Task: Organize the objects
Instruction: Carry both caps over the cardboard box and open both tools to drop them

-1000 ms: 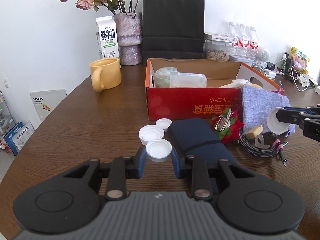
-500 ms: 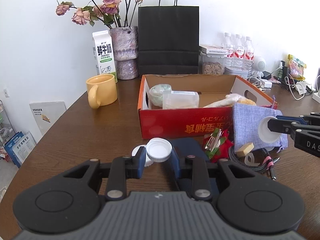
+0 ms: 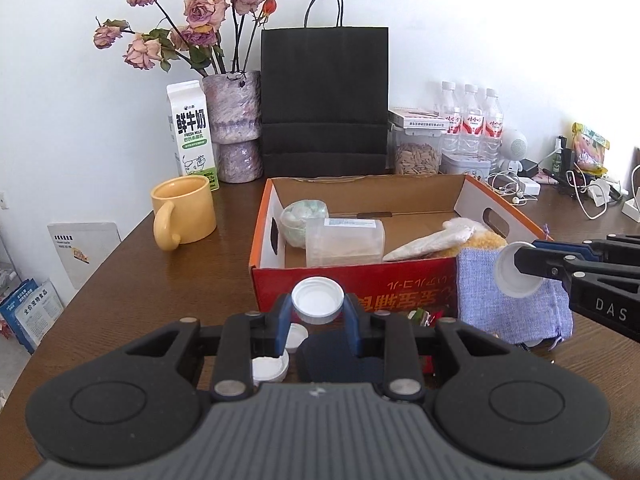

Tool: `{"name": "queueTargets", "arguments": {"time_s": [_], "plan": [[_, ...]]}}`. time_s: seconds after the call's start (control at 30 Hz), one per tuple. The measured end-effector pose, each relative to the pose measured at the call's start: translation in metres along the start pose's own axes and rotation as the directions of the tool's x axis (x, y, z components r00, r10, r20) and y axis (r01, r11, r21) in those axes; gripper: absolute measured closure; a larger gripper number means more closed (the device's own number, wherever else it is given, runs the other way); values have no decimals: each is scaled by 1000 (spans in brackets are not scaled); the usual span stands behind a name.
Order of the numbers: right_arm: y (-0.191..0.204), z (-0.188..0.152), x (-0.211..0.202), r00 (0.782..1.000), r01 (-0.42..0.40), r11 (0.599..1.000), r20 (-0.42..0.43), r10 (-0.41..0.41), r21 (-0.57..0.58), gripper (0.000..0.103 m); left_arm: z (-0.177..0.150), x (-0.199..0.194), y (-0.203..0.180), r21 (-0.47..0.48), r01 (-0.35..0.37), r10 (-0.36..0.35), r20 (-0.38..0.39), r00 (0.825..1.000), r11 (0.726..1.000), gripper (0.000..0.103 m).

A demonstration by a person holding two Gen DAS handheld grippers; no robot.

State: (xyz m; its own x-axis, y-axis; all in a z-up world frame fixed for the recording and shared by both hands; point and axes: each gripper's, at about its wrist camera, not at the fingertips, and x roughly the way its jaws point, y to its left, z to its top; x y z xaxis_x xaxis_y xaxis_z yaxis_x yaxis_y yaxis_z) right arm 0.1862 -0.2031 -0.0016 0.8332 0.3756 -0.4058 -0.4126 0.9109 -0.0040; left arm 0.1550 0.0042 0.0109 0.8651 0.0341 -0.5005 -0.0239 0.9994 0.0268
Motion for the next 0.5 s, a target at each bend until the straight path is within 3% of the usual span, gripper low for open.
{"name": "queueTargets", "arguments": {"time_s": [0.5], "plan": [[-14, 29, 40, 999, -13, 1000, 46, 13, 2, 90, 38, 41, -18, -11, 33, -32, 39, 999, 999, 74]]}}
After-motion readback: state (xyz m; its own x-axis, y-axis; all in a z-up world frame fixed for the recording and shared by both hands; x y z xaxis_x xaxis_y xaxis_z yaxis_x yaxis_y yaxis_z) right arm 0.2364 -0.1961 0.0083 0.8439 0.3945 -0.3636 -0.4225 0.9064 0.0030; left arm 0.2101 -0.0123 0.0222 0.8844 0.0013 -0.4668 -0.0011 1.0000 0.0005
